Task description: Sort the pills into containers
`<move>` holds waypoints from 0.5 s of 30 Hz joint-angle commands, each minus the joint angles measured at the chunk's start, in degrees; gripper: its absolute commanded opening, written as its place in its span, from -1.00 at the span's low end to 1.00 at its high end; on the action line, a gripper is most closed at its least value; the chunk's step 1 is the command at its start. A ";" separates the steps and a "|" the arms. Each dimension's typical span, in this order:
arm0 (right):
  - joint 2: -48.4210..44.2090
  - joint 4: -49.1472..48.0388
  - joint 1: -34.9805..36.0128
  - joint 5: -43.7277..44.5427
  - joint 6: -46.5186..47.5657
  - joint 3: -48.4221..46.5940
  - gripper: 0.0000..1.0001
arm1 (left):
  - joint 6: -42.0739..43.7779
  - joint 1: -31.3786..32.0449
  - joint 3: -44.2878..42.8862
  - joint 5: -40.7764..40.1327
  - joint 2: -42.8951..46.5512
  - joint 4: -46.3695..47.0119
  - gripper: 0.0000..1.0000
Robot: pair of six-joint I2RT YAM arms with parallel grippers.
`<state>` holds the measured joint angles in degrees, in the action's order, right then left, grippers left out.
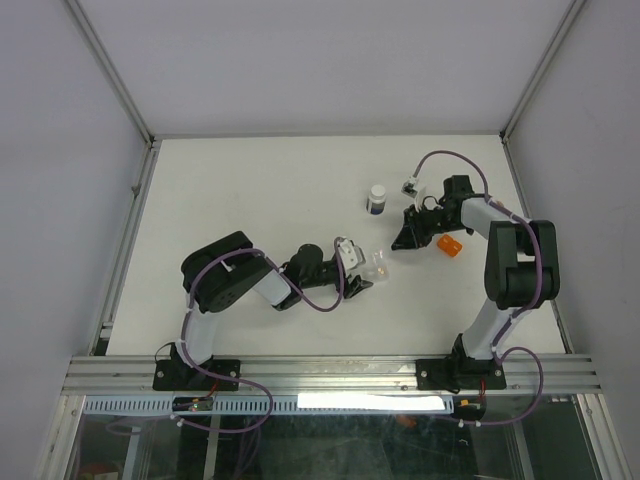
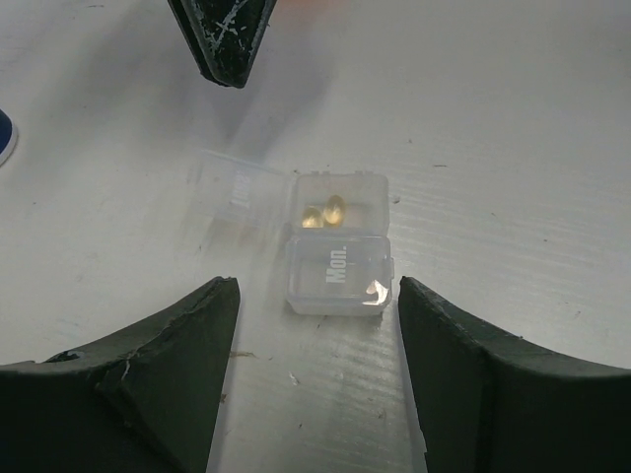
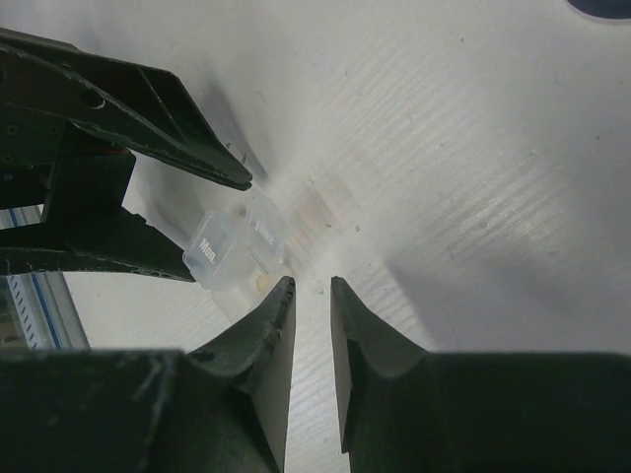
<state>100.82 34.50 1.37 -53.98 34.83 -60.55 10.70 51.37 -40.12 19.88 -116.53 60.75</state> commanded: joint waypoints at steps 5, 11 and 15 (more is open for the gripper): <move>1.26 -3.41 0.03 1.41 -4.16 -2.33 -0.59 | -0.36 0.14 -3.03 3.23 -1.65 3.41 0.28; 2.81 -4.44 -0.01 2.13 -6.40 -2.55 -0.63 | -0.50 0.39 -3.97 3.90 -2.12 2.49 0.21; 4.08 -5.05 0.14 1.57 -7.92 -2.63 -0.64 | -0.74 0.48 -4.18 4.15 -2.32 2.19 0.17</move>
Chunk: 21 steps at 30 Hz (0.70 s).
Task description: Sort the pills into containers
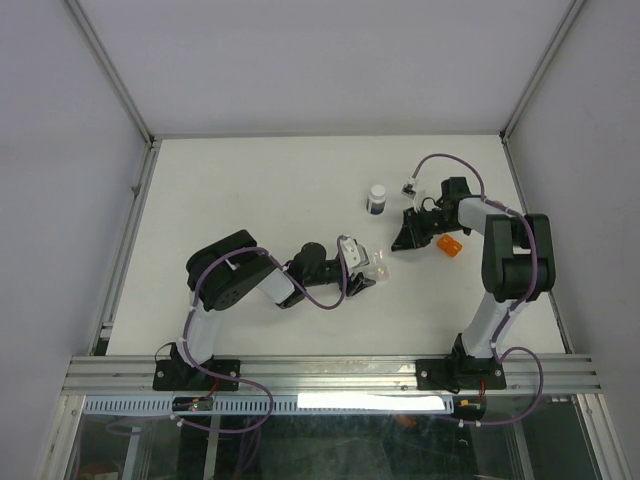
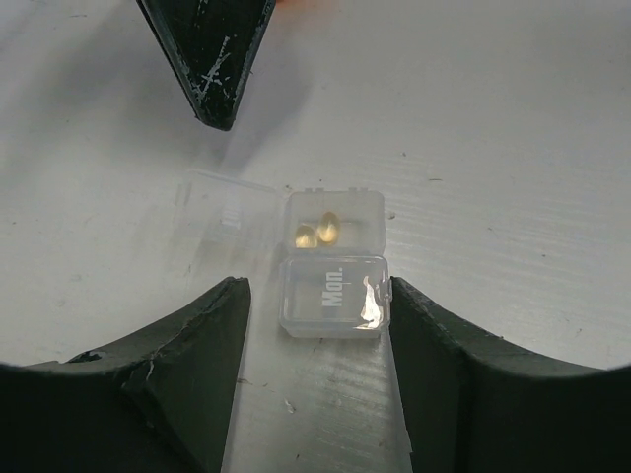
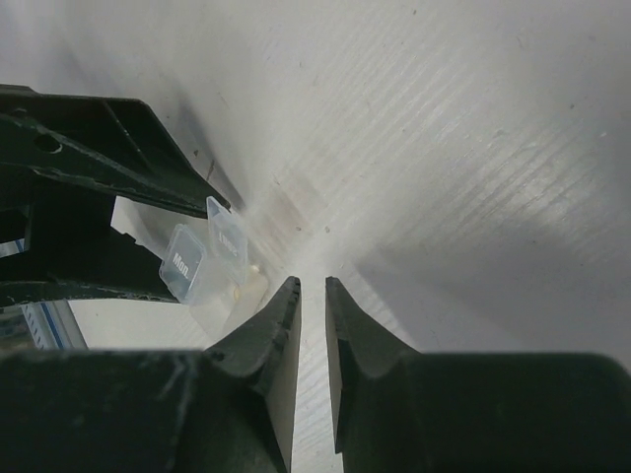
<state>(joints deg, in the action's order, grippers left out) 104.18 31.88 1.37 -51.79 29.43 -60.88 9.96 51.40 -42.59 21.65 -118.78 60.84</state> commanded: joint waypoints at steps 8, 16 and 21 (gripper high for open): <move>3.50 -3.62 2.01 -1.48 -5.79 -3.03 -0.65 | -0.82 0.46 -2.07 3.48 -0.32 1.17 0.01; 5.26 -3.82 2.85 -3.37 -7.14 -3.34 -0.66 | -1.00 0.47 -1.81 4.26 -0.21 0.59 -0.15; 6.10 -2.74 3.18 -6.50 -7.02 -3.89 -0.66 | -1.08 0.46 -1.72 4.53 -0.16 0.47 -0.28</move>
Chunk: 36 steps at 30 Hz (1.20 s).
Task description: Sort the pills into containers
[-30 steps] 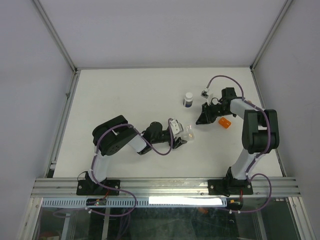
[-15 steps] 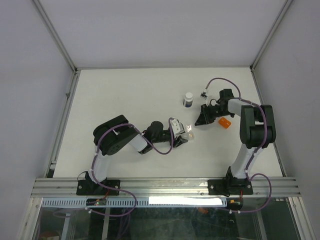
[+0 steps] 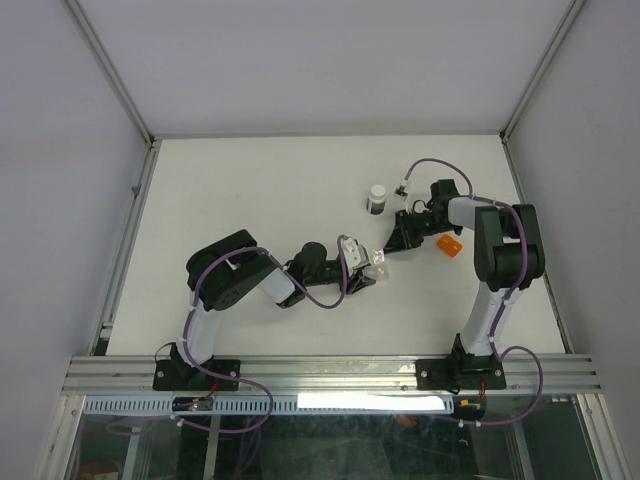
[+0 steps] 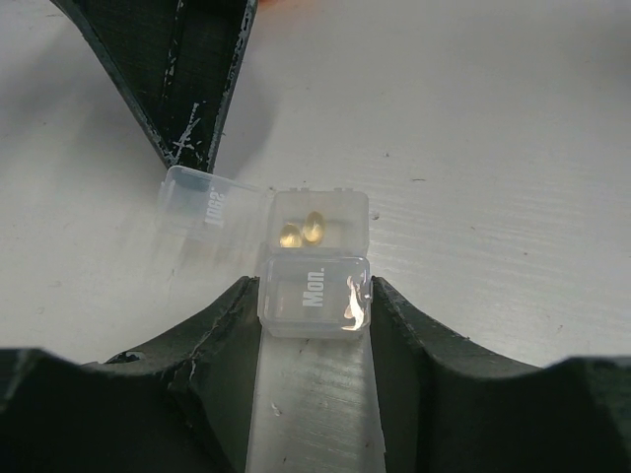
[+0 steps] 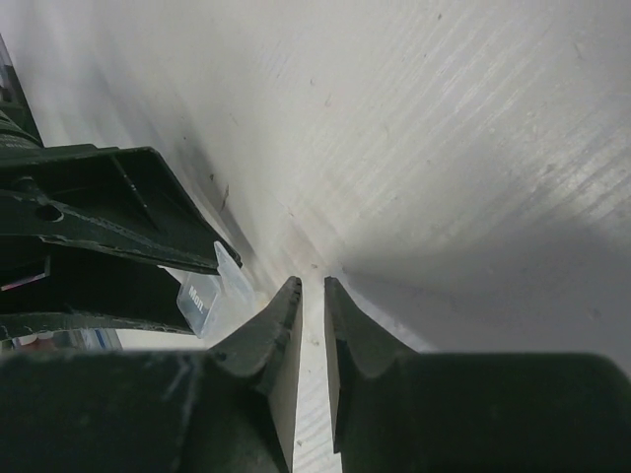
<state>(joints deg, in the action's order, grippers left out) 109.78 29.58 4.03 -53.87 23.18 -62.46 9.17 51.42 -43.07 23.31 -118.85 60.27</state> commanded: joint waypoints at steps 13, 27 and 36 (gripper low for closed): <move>-1.31 7.91 0.80 -10.40 8.37 -3.65 -0.68 | -1.20 0.44 -0.98 2.49 0.09 0.99 -0.41; -6.34 14.51 3.58 -3.97 16.35 -1.96 -0.73 | -1.61 0.26 -0.34 1.74 0.46 1.26 -0.42; -10.98 13.84 7.50 5.39 15.57 1.83 -0.73 | -1.78 0.17 -0.30 2.07 0.32 1.25 -0.43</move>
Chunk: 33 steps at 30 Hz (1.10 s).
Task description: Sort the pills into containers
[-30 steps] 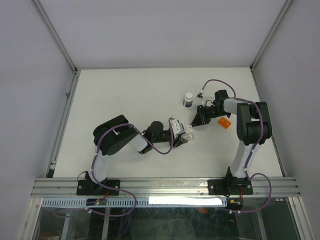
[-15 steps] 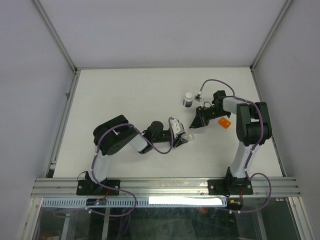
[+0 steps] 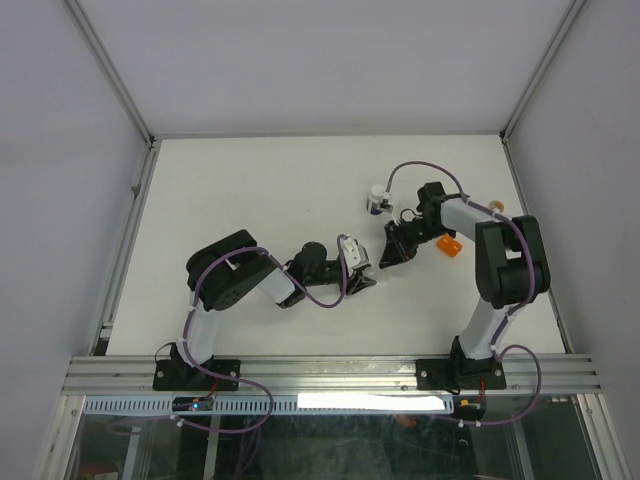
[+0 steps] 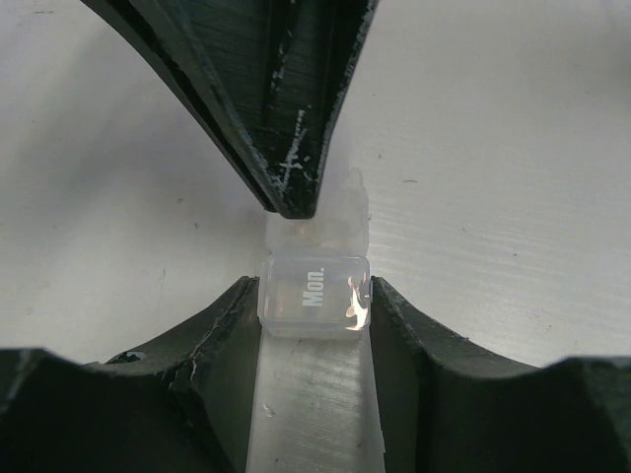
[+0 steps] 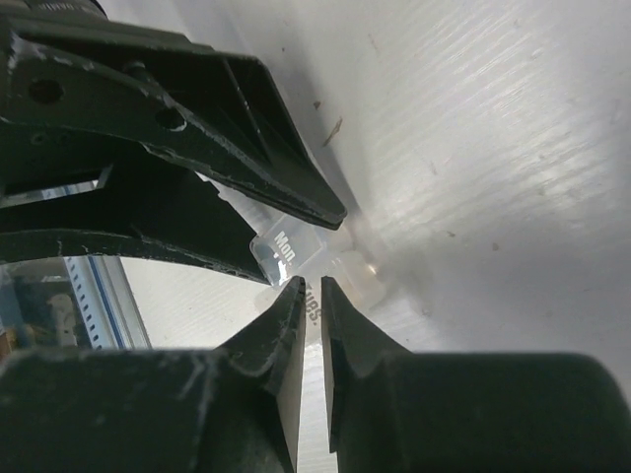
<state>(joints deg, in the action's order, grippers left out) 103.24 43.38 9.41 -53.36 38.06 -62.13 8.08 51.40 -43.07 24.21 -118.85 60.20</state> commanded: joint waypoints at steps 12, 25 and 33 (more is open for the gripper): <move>-9.78 -3.70 5.68 13.36 -2.72 3.19 -0.74 | -1.05 0.20 -0.60 1.55 0.42 0.57 -0.45; -15.04 -5.27 8.26 16.00 -1.34 4.29 -0.84 | -0.85 0.20 -1.10 1.90 0.30 -0.45 -0.51; -13.55 -4.95 9.00 18.82 -0.63 5.35 -0.95 | -0.87 0.20 -1.23 1.90 0.28 -0.70 -0.51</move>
<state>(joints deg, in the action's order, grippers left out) 89.73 39.64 17.91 -36.42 36.42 -57.43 7.86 51.40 -43.27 24.34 -118.85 59.81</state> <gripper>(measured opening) 0.031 0.438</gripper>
